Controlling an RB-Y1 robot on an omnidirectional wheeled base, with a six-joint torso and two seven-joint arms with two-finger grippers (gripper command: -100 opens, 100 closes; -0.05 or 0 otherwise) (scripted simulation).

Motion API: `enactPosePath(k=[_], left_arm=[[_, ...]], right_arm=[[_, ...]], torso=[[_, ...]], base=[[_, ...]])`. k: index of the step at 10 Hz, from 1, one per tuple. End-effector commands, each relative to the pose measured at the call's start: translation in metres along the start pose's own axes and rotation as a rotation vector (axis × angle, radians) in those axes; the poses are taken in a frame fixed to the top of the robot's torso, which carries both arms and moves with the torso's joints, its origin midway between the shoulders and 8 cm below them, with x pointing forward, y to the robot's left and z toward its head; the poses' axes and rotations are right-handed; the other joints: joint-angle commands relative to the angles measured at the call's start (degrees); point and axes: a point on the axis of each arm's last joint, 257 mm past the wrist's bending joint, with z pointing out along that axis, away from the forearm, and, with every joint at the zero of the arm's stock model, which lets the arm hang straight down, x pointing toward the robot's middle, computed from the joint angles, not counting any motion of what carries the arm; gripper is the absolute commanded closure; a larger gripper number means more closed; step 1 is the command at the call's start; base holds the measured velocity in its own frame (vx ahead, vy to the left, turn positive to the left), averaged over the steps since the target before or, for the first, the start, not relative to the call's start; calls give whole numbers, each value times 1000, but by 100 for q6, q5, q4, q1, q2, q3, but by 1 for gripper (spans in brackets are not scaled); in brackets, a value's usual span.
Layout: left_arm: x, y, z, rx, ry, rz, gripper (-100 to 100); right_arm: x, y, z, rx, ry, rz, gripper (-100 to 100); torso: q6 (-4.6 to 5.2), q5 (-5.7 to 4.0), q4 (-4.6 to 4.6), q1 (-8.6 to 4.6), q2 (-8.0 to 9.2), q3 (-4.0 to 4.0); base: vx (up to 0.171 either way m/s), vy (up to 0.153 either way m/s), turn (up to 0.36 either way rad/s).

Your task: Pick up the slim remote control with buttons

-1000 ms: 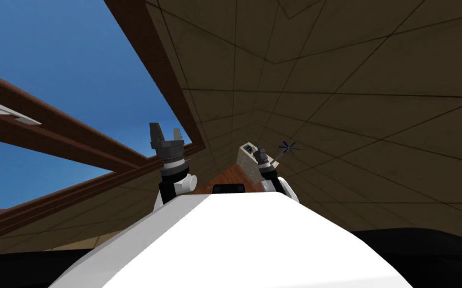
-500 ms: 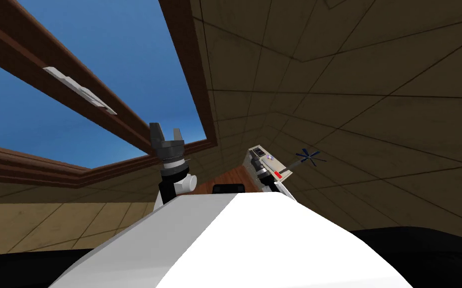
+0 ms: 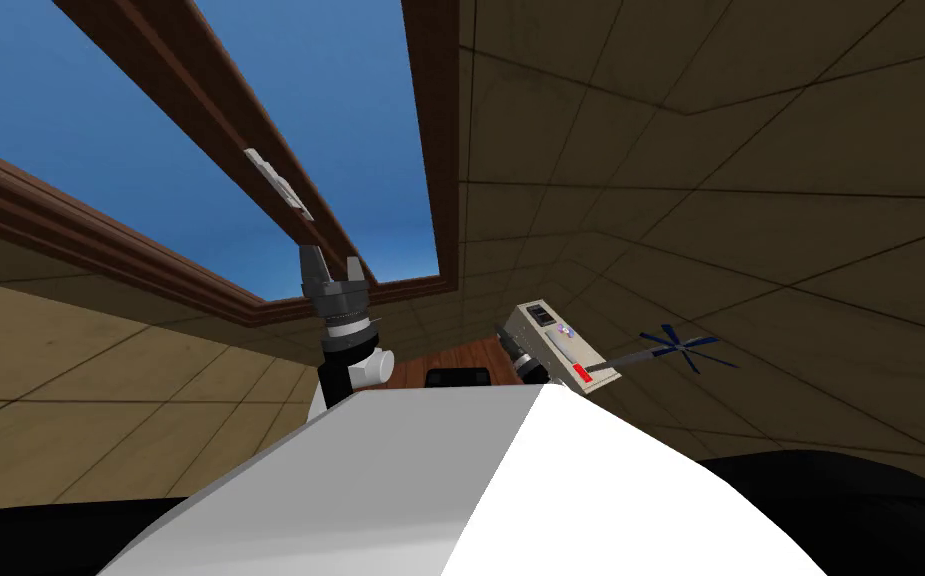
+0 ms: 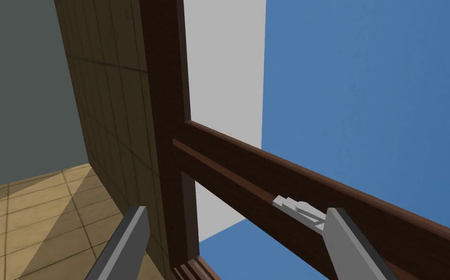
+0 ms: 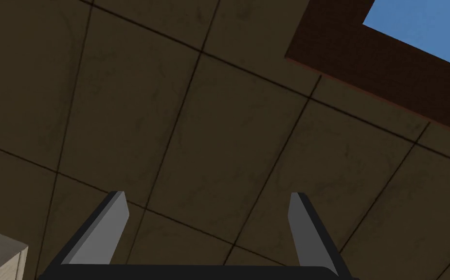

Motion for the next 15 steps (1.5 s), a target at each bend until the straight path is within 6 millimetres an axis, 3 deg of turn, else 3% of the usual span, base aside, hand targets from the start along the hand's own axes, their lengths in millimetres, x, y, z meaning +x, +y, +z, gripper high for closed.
enactPosePath(k=[1,2,4,5,6,7,8,9,10,11,12,14,15], left_arm=[[0,0,0,0,0,0,0],[0,0,0,0,0,0,0],[0,0,0,0,0,0,0],[0,0,0,0,0,0,0],[0,0,0,0,0,0,0],[0,0,0,0,0,0,0],[0,0,0,0,0,0,0],[0,0,0,0,0,0,0],[0,0,0,0,0,0,0],[0,0,0,0,0,0,0],[0,0,0,0,0,0,0],[0,0,0,0,0,0,0],[0,0,0,0,0,0,0]], right_arm=[[9,-22,-5,56,31,-14,-100],[25,-54,-23,133,82,-36,-100],[26,-60,-25,145,83,-35,-100],[40,-85,-44,210,133,-57,-100],[41,-98,-49,236,136,-56,-100],[55,-127,-75,312,187,-78,-100],[55,-134,-79,328,189,-77,-100],[67,-163,-108,407,240,-98,-100],[67,-169,-112,420,242,-98,-100],[77,-196,-145,499,292,-118,-100],[77,-200,-149,510,293,-118,-100],[90,-245,-220,659,389,-155,-100],[89,-253,-229,682,392,-156,-100]], torso=[[0,0,0,0,0,0],[2,-1,0,-5,-2,-1],[2,-3,0,-14,-3,-1],[6,-3,1,-17,3,1],[-1,-4,1,-17,0,1],[4,-4,1,-20,0,0],[1,-4,0,-23,-5,-3],[5,-5,0,-26,-5,-3],[2,-5,0,-28,-2,-1],[6,-6,1,-30,-2,-1],[1,-6,0,-33,-4,-2],[3,-6,0,-36,-3,-1],[2,-9,0,-45,-9,-5]], base=[[22,31,256],[29,22,347],[15,2,148],[19,3,321],[22,-6,244],[40,-14,383],[32,-23,196],[27,-26,347],[22,-35,192],[31,-36,384],[25,-39,172],[32,-59,357],[32,-80,240]])
